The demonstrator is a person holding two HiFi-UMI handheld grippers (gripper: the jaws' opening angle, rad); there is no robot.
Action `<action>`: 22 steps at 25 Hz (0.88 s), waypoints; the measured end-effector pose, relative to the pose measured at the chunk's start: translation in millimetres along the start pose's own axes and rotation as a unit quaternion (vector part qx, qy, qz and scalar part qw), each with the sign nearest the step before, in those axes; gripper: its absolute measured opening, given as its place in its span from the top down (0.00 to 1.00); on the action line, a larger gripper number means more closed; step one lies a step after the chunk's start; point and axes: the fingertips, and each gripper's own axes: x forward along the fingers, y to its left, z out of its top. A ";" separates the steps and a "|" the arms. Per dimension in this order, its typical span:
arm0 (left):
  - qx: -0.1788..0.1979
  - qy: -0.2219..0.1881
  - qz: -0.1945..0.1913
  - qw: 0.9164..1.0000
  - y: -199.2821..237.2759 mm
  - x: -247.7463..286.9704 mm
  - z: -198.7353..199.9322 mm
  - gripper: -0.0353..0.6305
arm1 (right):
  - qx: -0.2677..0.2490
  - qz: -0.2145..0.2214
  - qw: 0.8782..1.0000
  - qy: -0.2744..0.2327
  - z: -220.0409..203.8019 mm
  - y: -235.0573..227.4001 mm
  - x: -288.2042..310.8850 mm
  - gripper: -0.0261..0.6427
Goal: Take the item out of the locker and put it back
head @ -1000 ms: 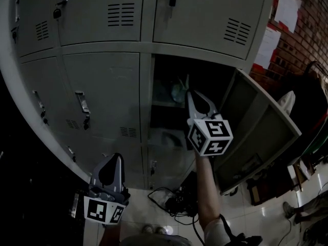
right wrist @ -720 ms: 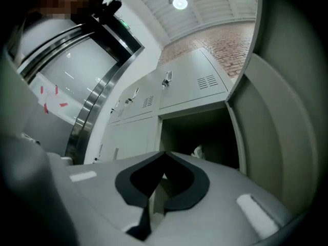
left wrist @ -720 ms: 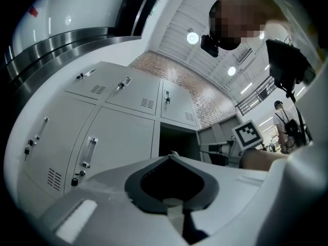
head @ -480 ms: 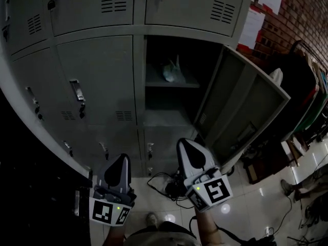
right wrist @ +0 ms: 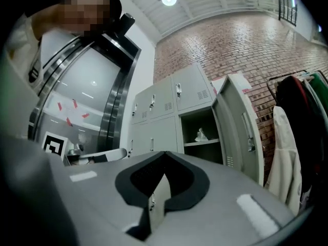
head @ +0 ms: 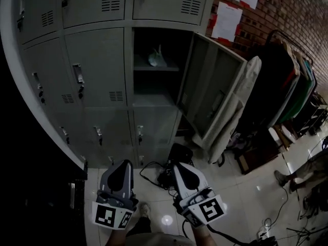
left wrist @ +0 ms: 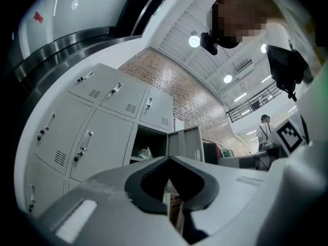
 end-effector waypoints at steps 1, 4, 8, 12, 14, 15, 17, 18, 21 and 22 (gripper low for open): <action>0.000 0.003 -0.001 1.000 -13.7 -11.0 -1.2 0.94 | -0.001 0.006 1.000 -0.004 3.2 6.9 -14.0 0.96; -0.001 0.013 -0.009 1.000 -52.2 -39.3 -0.4 0.94 | -0.004 0.015 1.000 -0.018 16.1 25.0 -50.3 0.96; 0.010 0.003 -0.015 1.000 -79.8 -60.0 28.8 0.94 | 0.009 0.018 0.999 -0.034 35.8 45.1 -83.4 0.96; 0.023 -0.009 -0.020 1.000 -87.1 -70.5 46.5 0.94 | 0.003 0.013 0.999 -0.042 46.8 61.1 -100.8 0.96; 0.020 -0.013 -0.019 1.000 -92.4 -76.7 47.5 0.94 | -0.002 0.002 0.999 -0.042 45.3 65.5 -107.3 0.96; 0.022 -0.013 -0.022 0.999 -93.9 -78.8 46.4 0.94 | -0.006 -0.006 0.999 -0.040 43.5 67.1 -108.5 0.96; 0.027 -0.008 -0.028 0.999 -95.7 -83.7 44.8 0.94 | -0.004 -0.015 0.999 -0.034 38.1 73.6 -110.6 0.96; 0.027 -0.007 -0.029 0.999 -97.1 -86.8 45.4 0.94 | 0.000 -0.017 0.999 -0.028 34.0 77.0 -113.2 0.96; 0.026 -0.014 -0.028 0.999 -100.2 -93.2 51.7 0.94 | 0.011 -0.026 0.999 -0.015 25.5 79.6 -122.2 0.96; 0.031 -0.014 -0.028 0.999 -100.5 -95.7 52.1 0.94 | 0.009 -0.026 0.999 -0.017 26.5 80.7 -124.0 0.96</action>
